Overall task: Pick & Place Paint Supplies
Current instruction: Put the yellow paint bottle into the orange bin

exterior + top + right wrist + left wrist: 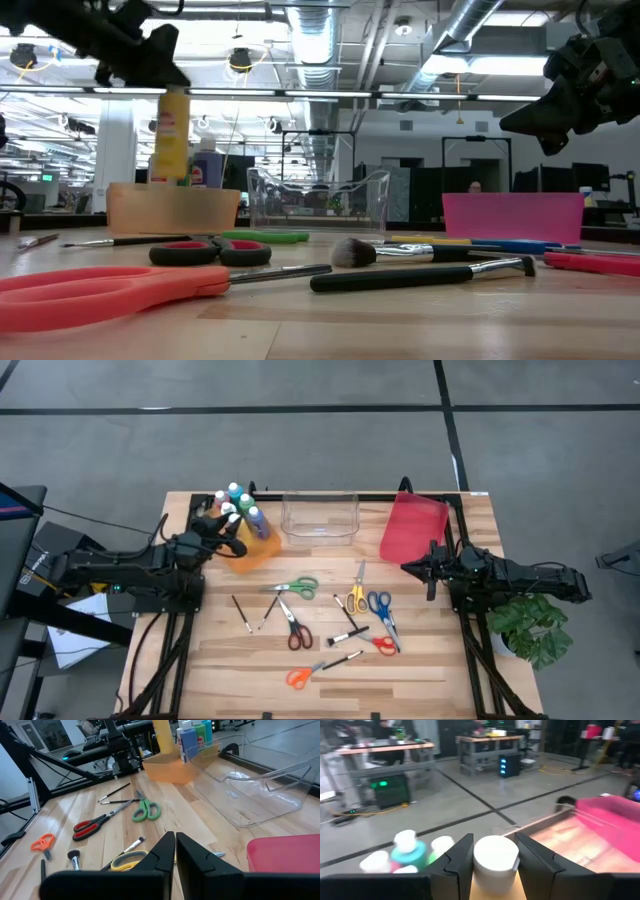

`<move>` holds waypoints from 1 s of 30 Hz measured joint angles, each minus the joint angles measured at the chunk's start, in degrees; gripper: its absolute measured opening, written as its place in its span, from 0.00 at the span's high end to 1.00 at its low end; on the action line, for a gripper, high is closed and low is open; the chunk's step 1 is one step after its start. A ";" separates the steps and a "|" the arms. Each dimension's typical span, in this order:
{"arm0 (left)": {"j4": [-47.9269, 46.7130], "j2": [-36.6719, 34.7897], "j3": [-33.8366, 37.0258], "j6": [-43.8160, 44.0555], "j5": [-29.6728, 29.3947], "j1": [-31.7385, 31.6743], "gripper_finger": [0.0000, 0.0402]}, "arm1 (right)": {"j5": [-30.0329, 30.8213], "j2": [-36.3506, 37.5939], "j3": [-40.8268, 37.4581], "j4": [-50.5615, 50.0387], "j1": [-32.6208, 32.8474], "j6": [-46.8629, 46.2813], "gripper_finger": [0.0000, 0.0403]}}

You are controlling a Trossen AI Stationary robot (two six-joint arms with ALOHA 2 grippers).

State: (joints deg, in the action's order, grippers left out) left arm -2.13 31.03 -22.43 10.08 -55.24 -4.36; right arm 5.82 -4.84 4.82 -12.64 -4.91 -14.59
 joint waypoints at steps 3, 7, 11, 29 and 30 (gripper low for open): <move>0.28 -0.79 2.66 2.93 0.02 -1.20 0.71 | 0.00 0.00 -0.02 -0.02 0.00 -0.02 0.96; 3.55 -0.53 6.31 3.95 0.74 -3.63 0.71 | -0.02 0.00 -0.02 -0.02 0.00 -0.02 0.96; 9.88 -0.60 10.44 3.95 0.73 -7.00 0.70 | -0.02 0.00 -0.02 -0.02 0.00 -0.02 0.96; 25.35 2.53 17.75 0.84 11.77 -18.17 0.71 | -0.02 0.00 -0.04 -0.07 0.00 -0.02 0.96; 25.60 3.30 17.75 0.94 12.55 -18.47 0.71 | -0.02 0.00 -0.04 -0.07 0.00 -0.02 0.96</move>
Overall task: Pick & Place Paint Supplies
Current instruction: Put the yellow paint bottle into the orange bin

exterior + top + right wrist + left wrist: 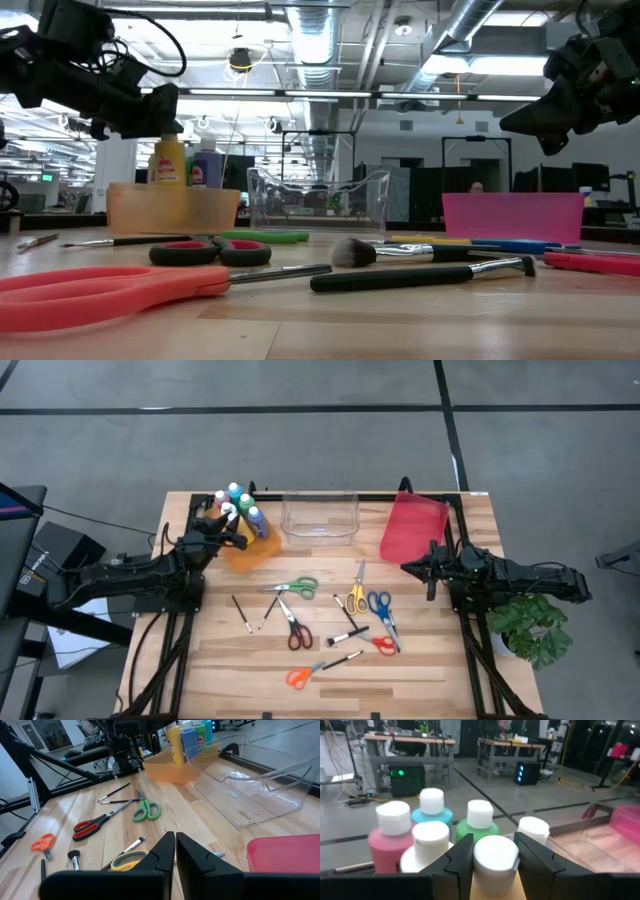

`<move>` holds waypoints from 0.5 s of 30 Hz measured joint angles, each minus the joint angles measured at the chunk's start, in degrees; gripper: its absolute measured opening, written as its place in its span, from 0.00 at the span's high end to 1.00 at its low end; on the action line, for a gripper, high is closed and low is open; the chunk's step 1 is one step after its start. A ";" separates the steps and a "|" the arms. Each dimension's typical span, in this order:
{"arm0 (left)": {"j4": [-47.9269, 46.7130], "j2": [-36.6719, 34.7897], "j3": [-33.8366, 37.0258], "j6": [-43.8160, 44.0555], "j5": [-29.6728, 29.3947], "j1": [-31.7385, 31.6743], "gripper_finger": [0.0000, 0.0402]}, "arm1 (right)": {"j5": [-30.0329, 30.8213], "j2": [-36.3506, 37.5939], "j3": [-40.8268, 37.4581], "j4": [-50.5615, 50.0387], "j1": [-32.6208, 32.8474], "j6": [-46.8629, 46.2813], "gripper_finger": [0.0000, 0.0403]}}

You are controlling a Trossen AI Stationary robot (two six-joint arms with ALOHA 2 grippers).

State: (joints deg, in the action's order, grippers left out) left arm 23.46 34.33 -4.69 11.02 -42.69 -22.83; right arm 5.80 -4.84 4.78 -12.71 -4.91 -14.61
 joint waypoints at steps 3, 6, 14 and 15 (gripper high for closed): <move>0.94 2.89 0.00 -0.06 1.13 -0.31 0.70 | 0.00 0.00 0.00 0.00 0.00 0.00 0.96; 2.17 4.96 -0.05 -0.02 1.10 -0.31 0.71 | 0.00 0.00 0.00 0.00 0.00 0.00 0.96; 4.57 7.07 -0.09 -3.44 1.09 -0.31 0.67 | 0.00 0.00 0.00 0.00 -0.01 0.00 0.96; 4.57 7.07 -0.09 -3.83 1.12 -0.31 0.67 | 0.00 0.01 0.00 -0.01 0.00 0.00 0.96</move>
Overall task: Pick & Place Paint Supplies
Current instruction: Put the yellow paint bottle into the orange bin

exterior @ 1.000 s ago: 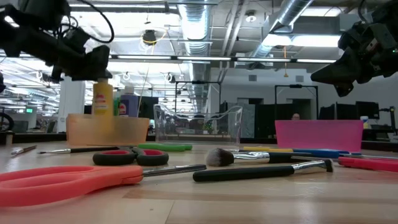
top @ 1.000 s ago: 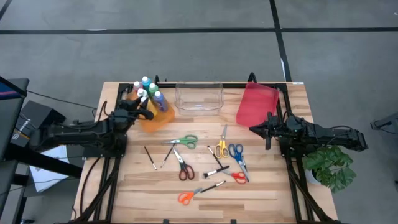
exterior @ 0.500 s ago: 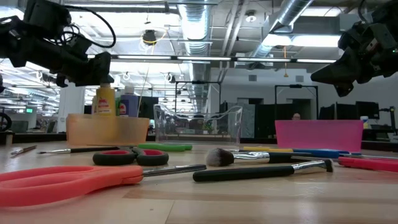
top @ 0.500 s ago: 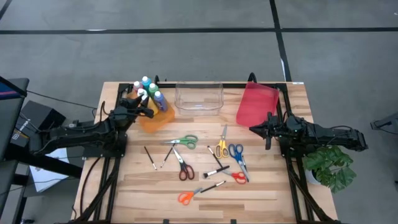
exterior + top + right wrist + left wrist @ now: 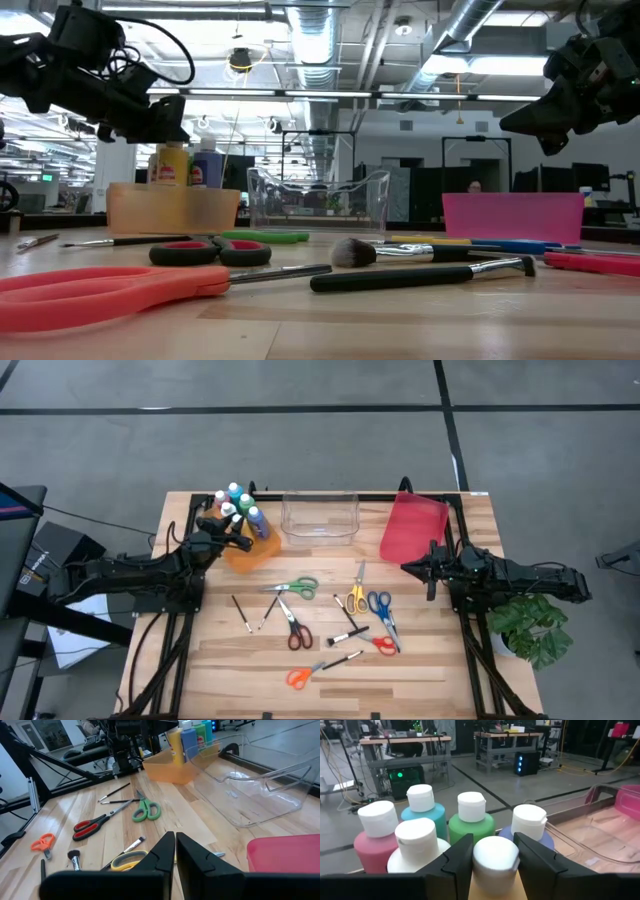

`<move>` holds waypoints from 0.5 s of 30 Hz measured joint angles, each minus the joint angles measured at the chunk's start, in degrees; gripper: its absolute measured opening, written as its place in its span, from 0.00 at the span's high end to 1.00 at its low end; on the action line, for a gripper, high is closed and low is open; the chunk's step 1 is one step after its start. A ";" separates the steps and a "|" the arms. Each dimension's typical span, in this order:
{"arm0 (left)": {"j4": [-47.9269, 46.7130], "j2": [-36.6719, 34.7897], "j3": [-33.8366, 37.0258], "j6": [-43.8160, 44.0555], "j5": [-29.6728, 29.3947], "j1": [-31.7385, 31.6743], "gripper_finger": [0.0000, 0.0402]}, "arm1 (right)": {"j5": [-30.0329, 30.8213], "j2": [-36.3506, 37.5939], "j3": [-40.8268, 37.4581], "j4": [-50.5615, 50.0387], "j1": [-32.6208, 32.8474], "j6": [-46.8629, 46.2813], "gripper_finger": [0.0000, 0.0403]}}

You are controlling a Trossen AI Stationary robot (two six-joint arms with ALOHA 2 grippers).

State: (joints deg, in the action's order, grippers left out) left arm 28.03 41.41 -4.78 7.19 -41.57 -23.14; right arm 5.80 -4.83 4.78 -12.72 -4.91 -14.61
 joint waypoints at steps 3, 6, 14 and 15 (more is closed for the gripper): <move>0.03 0.00 0.00 -1.48 0.33 0.00 0.67 | 0.00 -0.01 0.00 0.01 0.00 0.00 0.96; 0.04 0.00 0.00 -2.27 0.50 0.00 0.66 | 0.00 -0.01 -0.02 -0.01 -0.02 0.00 0.96; -0.02 0.00 0.00 -2.38 0.96 0.00 0.48 | 0.00 0.00 -0.02 -0.01 0.00 0.00 0.96; -0.01 0.00 0.00 -2.32 0.97 0.00 0.44 | 0.00 -0.01 -0.02 -0.01 0.00 0.00 0.96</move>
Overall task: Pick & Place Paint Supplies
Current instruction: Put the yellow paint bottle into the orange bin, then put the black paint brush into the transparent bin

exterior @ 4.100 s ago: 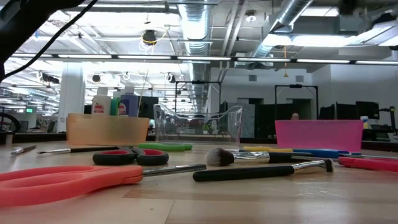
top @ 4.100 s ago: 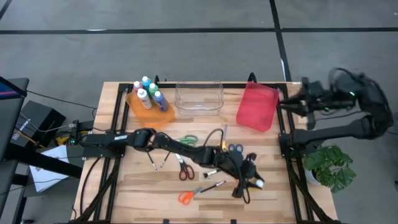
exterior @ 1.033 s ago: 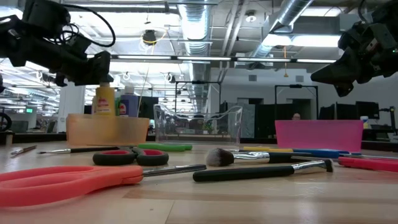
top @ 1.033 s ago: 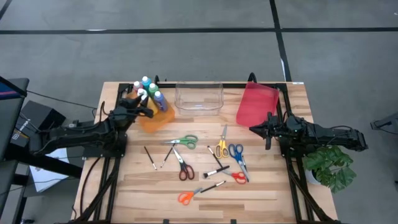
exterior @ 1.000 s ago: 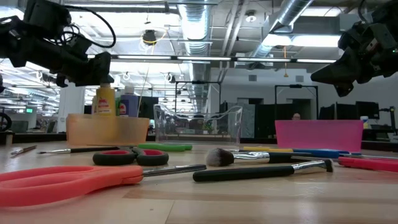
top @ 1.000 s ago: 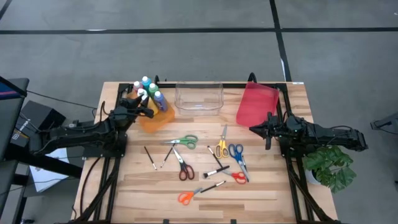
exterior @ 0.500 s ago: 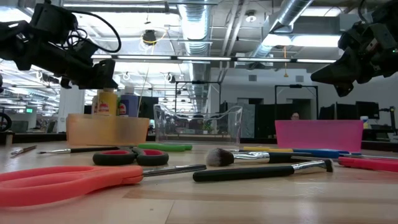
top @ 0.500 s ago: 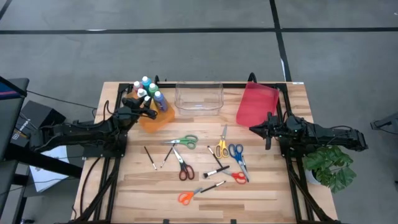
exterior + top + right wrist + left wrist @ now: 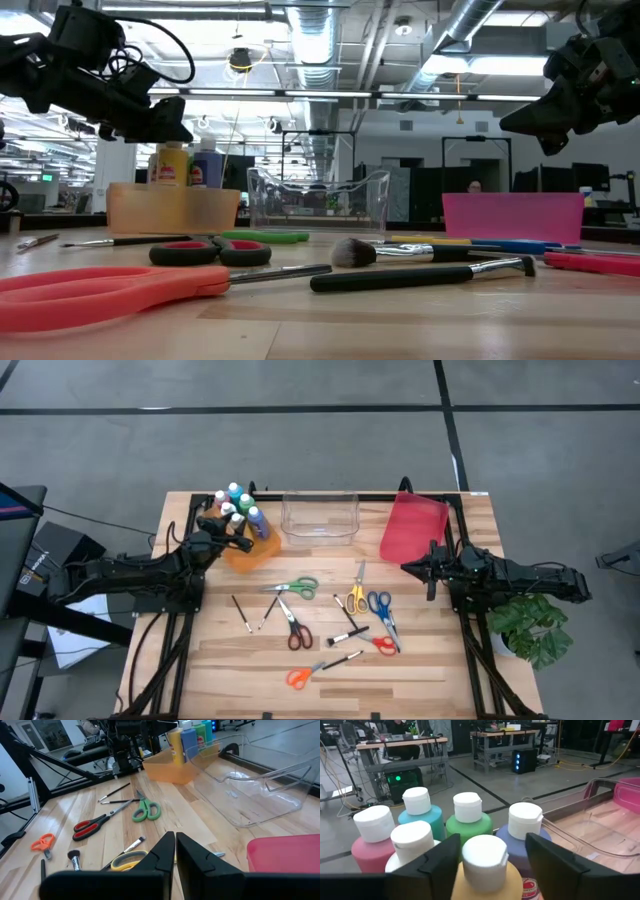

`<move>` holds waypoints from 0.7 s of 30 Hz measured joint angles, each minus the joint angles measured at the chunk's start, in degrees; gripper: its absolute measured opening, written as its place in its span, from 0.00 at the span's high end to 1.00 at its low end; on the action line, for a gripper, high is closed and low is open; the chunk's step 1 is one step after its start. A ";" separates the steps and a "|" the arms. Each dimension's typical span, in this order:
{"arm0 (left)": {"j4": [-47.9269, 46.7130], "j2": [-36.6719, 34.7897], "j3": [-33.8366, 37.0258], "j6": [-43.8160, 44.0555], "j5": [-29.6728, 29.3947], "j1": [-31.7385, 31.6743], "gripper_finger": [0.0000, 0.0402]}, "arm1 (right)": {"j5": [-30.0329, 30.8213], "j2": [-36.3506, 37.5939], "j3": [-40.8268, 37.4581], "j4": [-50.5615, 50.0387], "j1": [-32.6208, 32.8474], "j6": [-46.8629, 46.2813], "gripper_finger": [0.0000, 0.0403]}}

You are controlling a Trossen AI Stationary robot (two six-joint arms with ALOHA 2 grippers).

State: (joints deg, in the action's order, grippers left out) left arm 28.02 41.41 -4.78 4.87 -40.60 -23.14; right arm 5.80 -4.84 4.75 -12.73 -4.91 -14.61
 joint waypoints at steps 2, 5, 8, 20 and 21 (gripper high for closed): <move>0.21 0.00 0.00 0.06 0.00 0.00 0.38 | 0.00 0.01 0.00 0.00 -0.02 0.00 0.96; 0.26 0.00 -0.94 -0.15 0.00 0.00 0.29 | 0.00 0.00 0.00 0.00 -0.02 0.00 0.96; 0.15 0.00 -2.44 -1.72 -0.02 0.02 0.22 | 0.00 0.00 0.00 0.00 0.00 0.00 0.96; -8.96 0.00 -14.43 -5.80 -0.55 3.57 0.20 | 0.00 0.01 0.00 0.00 -0.02 0.00 0.96; -9.56 0.00 -15.80 -5.91 -0.87 4.28 0.21 | 0.00 0.02 0.00 0.00 -0.02 0.00 0.96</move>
State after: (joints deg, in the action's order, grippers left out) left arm 18.46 41.41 -20.57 -1.04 -41.47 -18.86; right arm 5.80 -4.82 4.75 -12.73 -4.93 -14.61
